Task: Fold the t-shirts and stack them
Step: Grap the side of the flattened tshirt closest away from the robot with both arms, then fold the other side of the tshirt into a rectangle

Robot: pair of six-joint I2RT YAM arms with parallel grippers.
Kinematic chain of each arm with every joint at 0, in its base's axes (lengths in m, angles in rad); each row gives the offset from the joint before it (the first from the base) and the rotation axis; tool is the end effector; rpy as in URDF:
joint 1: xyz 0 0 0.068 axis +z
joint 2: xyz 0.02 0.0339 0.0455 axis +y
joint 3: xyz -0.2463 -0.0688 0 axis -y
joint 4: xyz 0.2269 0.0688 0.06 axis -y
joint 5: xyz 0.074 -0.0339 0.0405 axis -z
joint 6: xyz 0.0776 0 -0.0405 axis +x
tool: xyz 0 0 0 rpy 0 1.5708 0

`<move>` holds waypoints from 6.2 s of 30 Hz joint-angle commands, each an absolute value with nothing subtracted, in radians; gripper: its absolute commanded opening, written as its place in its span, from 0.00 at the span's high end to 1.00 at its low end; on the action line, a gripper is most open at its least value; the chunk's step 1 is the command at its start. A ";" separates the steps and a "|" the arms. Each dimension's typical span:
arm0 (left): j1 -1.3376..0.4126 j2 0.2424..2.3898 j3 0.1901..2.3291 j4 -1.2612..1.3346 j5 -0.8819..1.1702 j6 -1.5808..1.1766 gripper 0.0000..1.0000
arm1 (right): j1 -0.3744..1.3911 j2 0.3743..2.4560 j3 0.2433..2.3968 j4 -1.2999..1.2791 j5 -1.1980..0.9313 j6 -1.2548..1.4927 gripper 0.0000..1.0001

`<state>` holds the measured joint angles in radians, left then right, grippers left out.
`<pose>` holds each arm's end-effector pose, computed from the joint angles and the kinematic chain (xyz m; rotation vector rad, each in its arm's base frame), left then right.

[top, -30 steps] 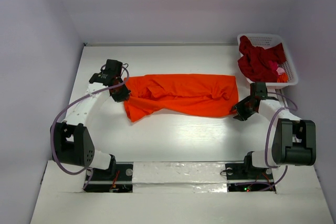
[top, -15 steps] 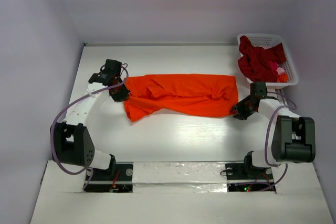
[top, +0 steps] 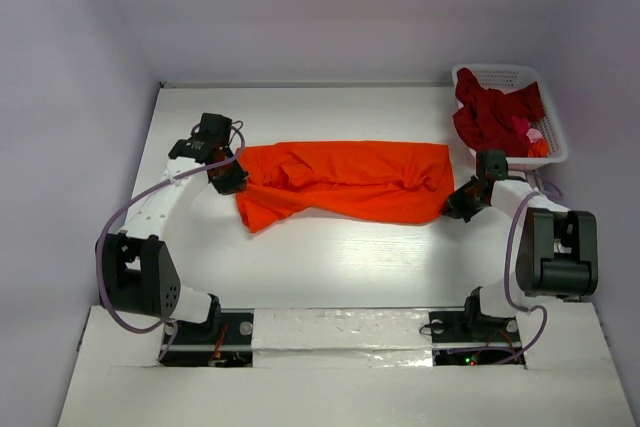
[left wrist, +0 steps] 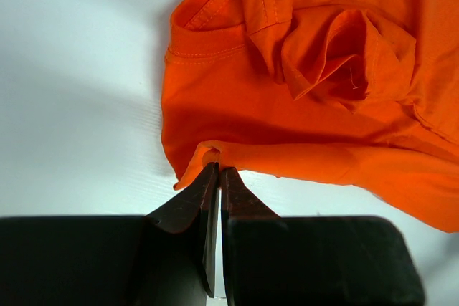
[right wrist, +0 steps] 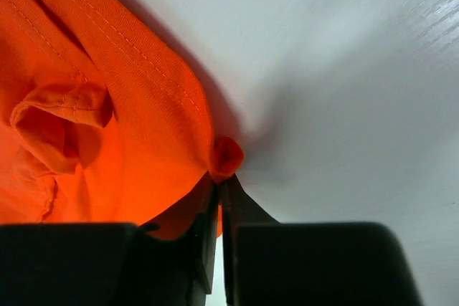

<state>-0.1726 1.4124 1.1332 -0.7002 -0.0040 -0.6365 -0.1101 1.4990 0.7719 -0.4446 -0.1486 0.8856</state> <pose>0.2959 -0.0513 0.2260 -0.5945 2.5103 -0.3046 0.2699 -0.0183 0.1143 1.2999 2.4799 0.4070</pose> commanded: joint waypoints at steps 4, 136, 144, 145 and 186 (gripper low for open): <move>-0.166 1.394 1.161 -0.709 -0.006 -0.638 1.00 | -0.115 1.483 0.799 -0.439 -0.158 0.879 0.98; -0.114 1.830 1.333 -0.423 0.265 -0.638 0.56 | 0.169 2.046 1.750 -0.790 -0.189 0.457 0.57; -0.150 1.899 1.414 -0.431 0.270 -0.666 0.57 | 0.178 2.066 1.799 -0.811 -0.186 0.459 0.56; -0.159 1.899 1.417 -0.430 0.270 -0.670 0.57 | 0.178 2.066 1.799 -0.813 -0.184 0.457 0.56; -0.259 1.825 1.405 -0.581 0.172 -0.630 0.57 | 0.178 2.052 1.812 -0.822 -0.169 0.454 0.56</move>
